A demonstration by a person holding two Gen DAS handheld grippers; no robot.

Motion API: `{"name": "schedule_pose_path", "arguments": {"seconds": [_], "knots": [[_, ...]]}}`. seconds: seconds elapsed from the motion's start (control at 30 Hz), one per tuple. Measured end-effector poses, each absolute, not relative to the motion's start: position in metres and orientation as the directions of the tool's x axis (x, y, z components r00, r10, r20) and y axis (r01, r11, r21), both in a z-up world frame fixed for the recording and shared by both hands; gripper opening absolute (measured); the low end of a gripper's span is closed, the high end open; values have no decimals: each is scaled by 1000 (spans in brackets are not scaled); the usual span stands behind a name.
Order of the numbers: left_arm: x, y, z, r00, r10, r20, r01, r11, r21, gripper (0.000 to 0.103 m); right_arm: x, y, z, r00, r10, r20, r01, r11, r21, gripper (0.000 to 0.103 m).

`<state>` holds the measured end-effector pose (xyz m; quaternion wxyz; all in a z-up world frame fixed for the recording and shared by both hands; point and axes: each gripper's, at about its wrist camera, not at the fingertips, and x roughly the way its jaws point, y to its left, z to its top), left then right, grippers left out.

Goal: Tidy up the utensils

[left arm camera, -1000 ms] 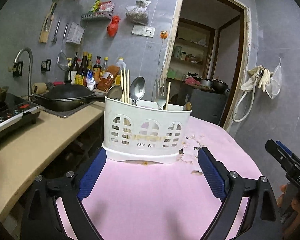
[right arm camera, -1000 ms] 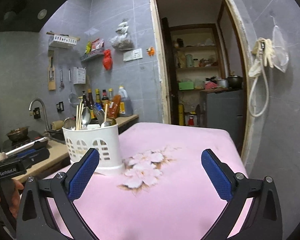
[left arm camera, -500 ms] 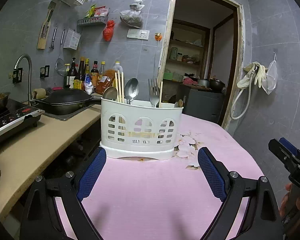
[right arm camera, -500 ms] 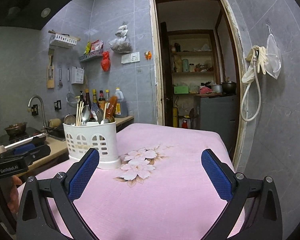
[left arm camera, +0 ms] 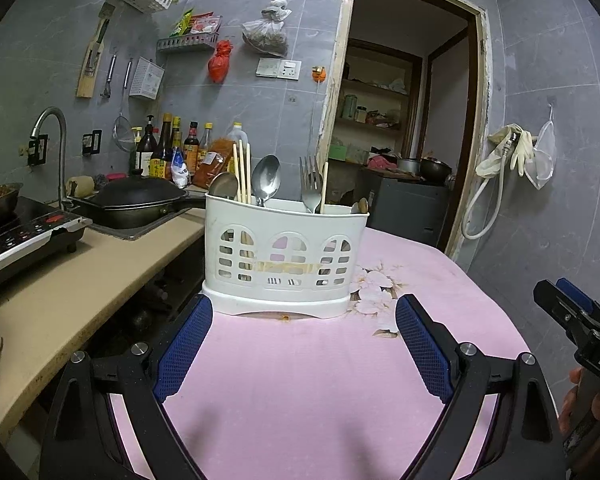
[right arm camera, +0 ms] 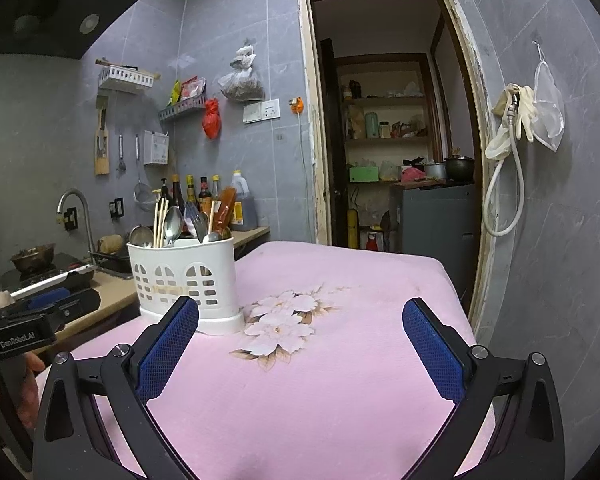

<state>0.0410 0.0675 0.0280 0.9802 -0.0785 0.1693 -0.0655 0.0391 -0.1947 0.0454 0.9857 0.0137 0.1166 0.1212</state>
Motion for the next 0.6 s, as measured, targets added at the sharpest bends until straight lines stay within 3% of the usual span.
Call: {"name": "schedule_pose_path", "arguments": {"seconds": [0.6], "knots": [[37, 70, 29, 933, -157, -322, 102, 978, -182, 90, 41, -199, 41, 941, 241, -237, -232, 971, 63, 103]]}}
